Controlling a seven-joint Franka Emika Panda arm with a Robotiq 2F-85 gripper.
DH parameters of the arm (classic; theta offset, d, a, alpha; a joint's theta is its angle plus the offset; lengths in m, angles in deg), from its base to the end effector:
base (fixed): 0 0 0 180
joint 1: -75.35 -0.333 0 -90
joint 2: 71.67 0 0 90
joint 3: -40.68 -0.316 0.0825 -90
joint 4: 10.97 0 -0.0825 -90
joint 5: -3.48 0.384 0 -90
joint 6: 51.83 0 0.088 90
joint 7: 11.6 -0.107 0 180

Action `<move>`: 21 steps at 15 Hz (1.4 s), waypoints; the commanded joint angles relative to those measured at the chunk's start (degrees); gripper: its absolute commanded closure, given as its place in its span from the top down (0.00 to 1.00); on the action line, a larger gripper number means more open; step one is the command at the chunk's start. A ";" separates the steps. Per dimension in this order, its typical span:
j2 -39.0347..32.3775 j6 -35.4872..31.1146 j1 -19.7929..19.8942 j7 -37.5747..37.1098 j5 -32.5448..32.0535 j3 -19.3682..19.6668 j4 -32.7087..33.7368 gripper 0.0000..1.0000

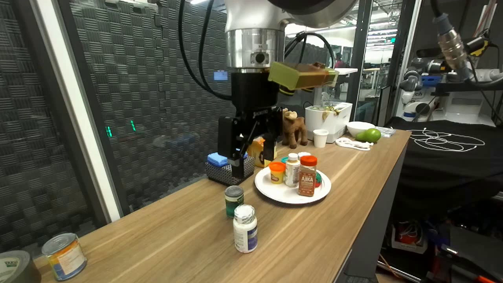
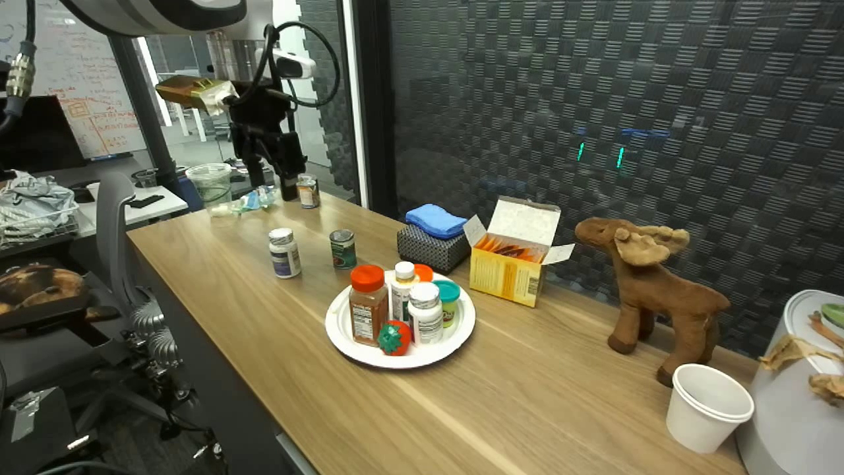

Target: Put the bottles on the white tray

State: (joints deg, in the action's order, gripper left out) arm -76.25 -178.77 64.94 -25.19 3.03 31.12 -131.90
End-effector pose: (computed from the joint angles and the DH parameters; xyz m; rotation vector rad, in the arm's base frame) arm 0.5254 0.1896 0.3814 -3.1220 -0.1802 -0.0359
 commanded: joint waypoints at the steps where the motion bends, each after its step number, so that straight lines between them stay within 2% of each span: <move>1: -2.28 -3.49 -0.87 -0.42 -0.91 -0.41 0.44 1.00; 6: -6.63 -6.22 -1.45 -0.77 -1.41 0.07 1.07 1.00; 21: -10.00 -4.54 -1.45 0.73 0.21 -0.11 2.11 1.00</move>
State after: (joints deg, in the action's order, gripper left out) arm -85.18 -184.19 63.97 -25.20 2.45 30.95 -131.72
